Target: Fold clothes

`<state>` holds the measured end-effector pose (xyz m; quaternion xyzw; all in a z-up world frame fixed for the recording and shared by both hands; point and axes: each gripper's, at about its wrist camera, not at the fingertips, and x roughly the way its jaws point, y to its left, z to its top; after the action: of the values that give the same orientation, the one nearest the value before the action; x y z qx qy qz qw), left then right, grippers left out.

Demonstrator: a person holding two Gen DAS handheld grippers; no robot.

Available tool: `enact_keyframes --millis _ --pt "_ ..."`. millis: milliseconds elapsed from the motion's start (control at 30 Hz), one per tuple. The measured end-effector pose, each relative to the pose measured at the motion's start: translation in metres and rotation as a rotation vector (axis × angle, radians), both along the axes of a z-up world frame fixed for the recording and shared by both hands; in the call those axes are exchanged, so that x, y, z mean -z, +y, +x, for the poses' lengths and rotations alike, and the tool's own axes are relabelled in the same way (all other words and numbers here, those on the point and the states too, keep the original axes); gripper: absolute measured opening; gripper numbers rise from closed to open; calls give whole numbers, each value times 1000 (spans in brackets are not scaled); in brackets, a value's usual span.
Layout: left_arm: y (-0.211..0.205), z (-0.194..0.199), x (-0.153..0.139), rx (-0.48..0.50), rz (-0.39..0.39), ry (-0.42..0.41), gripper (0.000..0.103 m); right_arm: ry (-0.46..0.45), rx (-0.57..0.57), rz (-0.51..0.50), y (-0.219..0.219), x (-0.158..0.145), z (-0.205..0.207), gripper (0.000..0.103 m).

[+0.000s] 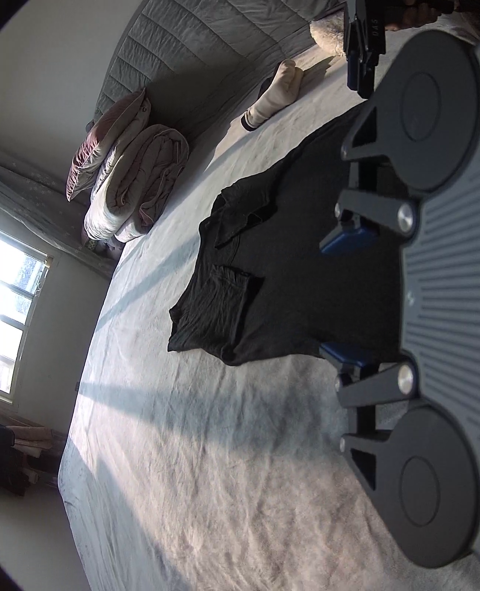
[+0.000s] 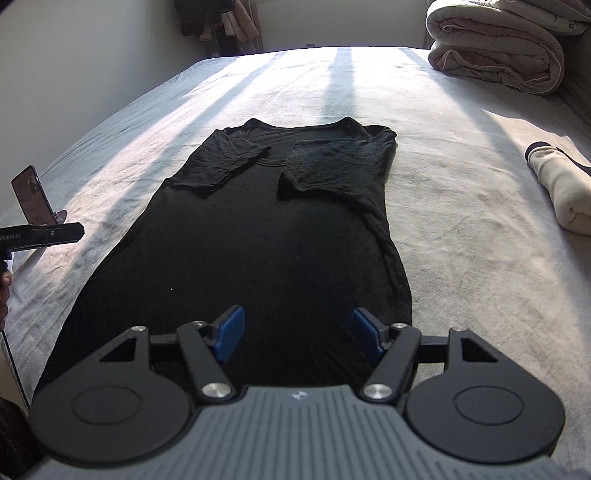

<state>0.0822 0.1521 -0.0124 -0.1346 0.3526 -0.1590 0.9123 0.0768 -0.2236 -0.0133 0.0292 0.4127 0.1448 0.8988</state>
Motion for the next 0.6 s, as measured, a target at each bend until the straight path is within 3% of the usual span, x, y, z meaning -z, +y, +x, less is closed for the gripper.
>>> enact_keyframes --millis 233,367,600 --pt "7 -44 9 -18 6 65 54 20 39 17 -22 4 -48 69" --pt "20 -59 18 -51 30 174 54 53 58 29 -37 10 -77 70" --pt "43 -87 33 -28 -18 319 54 106 97 76 -62 18 -107 70"
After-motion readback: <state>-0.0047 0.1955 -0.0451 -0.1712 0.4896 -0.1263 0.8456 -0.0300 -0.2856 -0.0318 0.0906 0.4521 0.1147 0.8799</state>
